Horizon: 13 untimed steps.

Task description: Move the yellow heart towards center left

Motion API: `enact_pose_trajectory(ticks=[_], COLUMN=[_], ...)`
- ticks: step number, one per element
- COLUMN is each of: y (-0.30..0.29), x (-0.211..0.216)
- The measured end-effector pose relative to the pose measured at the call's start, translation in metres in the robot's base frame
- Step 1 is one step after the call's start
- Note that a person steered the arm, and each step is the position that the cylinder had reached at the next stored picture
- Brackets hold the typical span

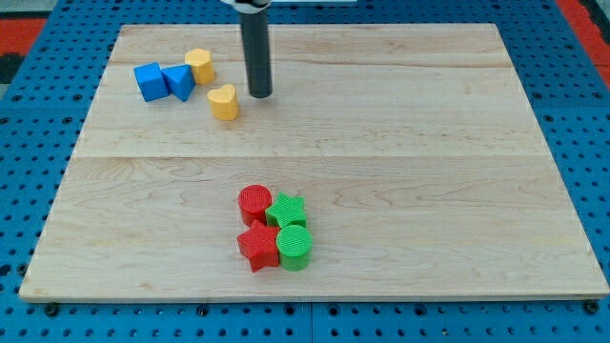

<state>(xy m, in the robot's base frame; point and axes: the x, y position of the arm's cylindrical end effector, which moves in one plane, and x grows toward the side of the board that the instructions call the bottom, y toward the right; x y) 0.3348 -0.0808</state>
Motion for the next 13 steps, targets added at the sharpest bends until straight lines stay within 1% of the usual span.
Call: enact_pose_trajectory(ticks=[1,2,3,4,5,6,7,8,9,10,13], y=[-0.062,-0.070,-0.004,0.043,0.034,-0.014,-0.050,-0.031,-0.053,-0.090,-0.129], x=[0.000,0.002,0.002,0.010,0.027,0.028,0.029,0.039,0.045,0.044,0.042])
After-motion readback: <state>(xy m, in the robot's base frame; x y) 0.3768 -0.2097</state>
